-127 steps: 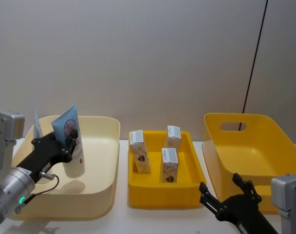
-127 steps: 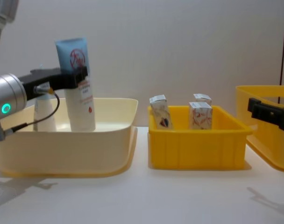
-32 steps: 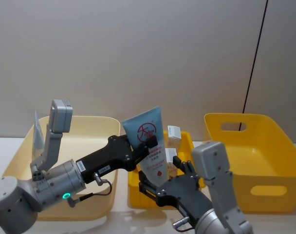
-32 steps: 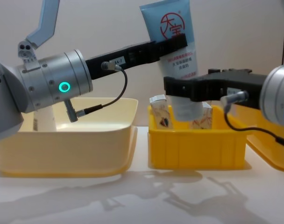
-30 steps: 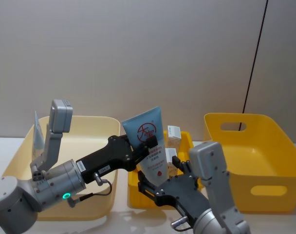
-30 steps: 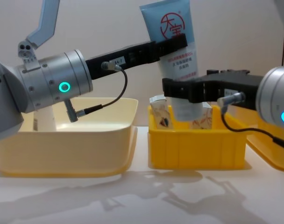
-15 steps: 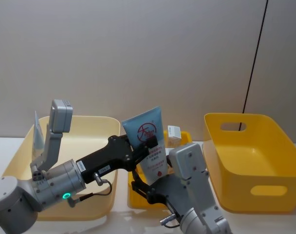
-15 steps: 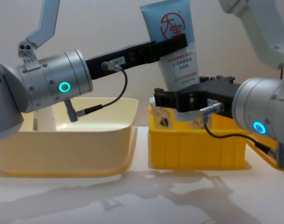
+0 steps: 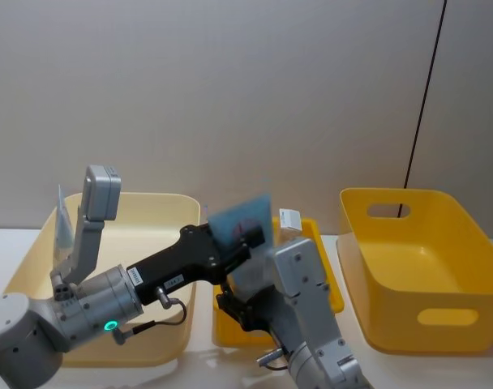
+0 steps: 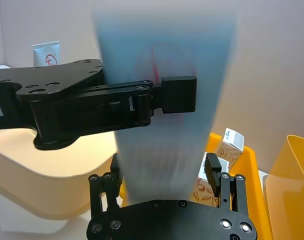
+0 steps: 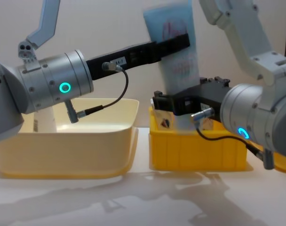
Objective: Bimanual collaborative sorting of washing and personal care products
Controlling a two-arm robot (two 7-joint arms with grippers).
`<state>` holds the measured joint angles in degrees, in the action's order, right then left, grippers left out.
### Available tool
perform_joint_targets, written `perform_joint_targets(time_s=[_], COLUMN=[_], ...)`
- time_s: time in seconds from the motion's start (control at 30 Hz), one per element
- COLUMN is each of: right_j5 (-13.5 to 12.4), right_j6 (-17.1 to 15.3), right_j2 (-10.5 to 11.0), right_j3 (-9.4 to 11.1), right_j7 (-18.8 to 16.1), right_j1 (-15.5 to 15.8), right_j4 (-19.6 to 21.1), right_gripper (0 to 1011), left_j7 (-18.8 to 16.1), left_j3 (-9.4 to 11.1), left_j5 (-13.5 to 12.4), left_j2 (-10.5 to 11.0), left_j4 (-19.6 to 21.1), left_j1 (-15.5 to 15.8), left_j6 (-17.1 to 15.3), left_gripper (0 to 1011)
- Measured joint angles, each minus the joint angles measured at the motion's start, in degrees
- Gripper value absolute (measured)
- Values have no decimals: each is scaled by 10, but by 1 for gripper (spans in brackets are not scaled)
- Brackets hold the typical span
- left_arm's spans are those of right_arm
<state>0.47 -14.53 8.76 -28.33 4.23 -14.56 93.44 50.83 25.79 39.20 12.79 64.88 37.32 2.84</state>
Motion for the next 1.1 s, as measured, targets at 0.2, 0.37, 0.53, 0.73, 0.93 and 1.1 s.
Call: perform_joint_targets(time_s=[0.2,0.37,0.53,0.73,0.93,1.1], right_j5=[7,11,14,16,16,11], right_j6=[5,8,10,11,12,17], right_j2=[-5,-8,-10,-11,-12,-13], right_j3=[-2,-3,-3,-3,-1,4], right_j7=[6,10,13,14,13,8], right_j1=[-5,-7,-8,-9,-8,-4], right_j4=[-11,-16,-20,-22,-21,-16], right_gripper=[1007,1006,1007,1007,993,979], left_j7=[0,0,0,0,0,0], left_j3=[0,0,0,0,0,0], left_j5=[0,0,0,0,0,0], left_j2=[0,0,0,0,0,0], left_j4=[0,0,0,0,0,0], left_j1=[0,0,0,0,0,0], left_j6=[0,0,0,0,0,0], left_gripper=[485,645,814,974,1000,999])
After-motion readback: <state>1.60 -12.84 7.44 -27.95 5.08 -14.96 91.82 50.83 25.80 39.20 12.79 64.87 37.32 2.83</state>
